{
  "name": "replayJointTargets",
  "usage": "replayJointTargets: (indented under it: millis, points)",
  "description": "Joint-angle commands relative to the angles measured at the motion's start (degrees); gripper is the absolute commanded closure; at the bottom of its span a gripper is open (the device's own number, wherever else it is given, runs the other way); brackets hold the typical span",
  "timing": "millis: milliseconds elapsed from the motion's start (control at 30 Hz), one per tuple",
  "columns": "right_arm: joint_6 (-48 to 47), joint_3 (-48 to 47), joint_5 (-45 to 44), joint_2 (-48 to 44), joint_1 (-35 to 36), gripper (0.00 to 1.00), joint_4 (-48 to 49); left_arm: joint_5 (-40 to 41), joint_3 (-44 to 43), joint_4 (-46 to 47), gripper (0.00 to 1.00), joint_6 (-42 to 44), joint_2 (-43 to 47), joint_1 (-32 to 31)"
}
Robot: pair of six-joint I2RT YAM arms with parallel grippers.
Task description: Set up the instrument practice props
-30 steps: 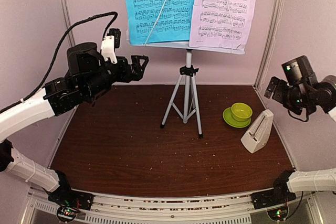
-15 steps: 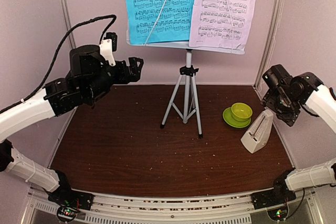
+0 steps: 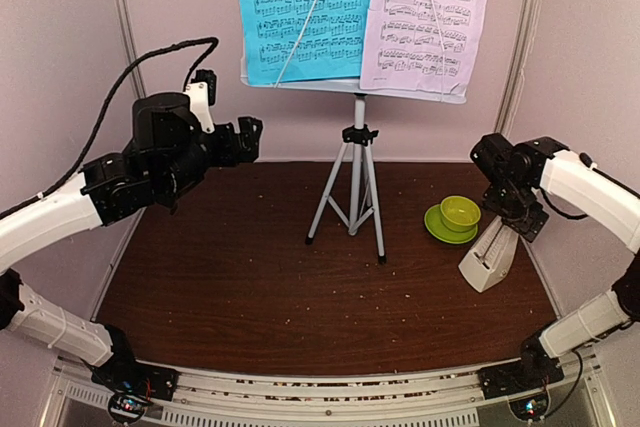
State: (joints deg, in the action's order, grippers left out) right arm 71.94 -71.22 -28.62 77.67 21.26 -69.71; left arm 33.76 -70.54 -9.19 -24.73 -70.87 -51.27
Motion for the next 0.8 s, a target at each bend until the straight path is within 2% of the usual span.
replayJointTargets:
  millis: [0,267,467,633,767]
  points:
    - [0.0,1.82,-2.25,1.31,-1.66,0.05,1.98,1.93,0.84,0.25,0.02,0.56,1.52,0.7]
    - [-0.85,4.32,-2.31,2.5,-1.95,0.23,3.66,1.76,1.44,-0.7,0.02,0.19,1.17,1.25]
    - [-1.48,3.61,-2.36,0.8,-1.97,0.39,2.64,0.54,4.0,1.76,0.02,0.46,1.87,1.43]
    - [-5.4,4.26,-0.49,-2.61,-1.65,0.53,3.19,-2.72,5.88,2.51,0.02,3.06,2.81,1.43]
    - [-13.16,6.38,0.88,-7.13,-0.08,0.57,6.16,-8.91,10.3,5.65,0.02,6.61,5.0,1.39]
